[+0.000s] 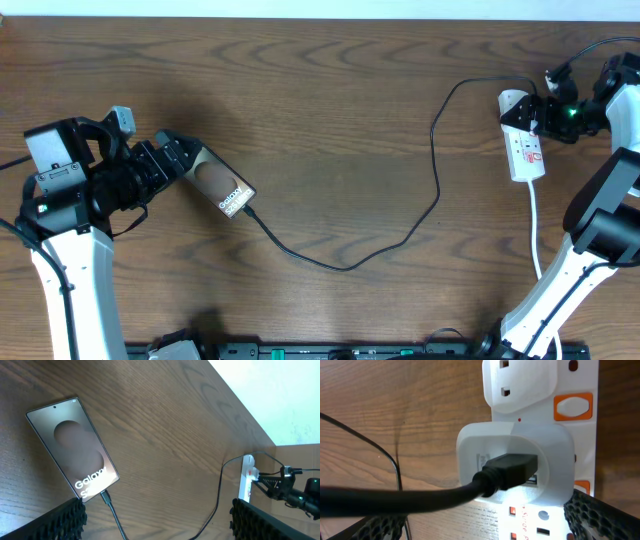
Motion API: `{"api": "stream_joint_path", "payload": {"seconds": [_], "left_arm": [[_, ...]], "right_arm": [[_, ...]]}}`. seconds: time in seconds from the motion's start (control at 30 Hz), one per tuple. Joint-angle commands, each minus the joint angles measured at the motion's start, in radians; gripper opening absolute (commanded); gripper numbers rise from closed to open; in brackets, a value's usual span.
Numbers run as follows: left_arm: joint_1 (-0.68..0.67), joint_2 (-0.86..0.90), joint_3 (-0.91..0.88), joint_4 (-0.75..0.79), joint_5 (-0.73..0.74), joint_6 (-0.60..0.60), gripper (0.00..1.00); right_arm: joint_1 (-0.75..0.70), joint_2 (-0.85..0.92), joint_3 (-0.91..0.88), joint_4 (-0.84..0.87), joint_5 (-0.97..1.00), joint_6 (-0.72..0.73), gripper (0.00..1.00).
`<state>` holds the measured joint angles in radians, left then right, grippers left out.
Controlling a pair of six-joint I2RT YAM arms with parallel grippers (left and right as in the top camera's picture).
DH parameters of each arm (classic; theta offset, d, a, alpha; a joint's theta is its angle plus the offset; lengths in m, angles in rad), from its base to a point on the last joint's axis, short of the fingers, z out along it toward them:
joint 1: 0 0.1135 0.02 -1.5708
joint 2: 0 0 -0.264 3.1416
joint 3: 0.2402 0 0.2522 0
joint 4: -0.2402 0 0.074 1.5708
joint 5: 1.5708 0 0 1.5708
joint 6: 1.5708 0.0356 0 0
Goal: Plug charger to phone and switch on socket
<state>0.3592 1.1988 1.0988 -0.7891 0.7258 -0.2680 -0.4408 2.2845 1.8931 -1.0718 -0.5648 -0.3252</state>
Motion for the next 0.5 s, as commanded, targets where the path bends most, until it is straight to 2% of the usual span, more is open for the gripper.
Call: {"api": "stream_joint_path", "payload": {"seconds": [0.0,0.47], "left_arm": [[0.004,-0.002,-0.005,-0.004,-0.013,0.006,0.91],[0.004,-0.002,-0.005,-0.004,-0.013,0.006,0.91]], "right_arm": [[0.017,0.011,-0.023,0.013,-0.04,0.0,0.99],[0.03,0.011,-0.051,0.032,-0.04,0.019,0.99]]}}
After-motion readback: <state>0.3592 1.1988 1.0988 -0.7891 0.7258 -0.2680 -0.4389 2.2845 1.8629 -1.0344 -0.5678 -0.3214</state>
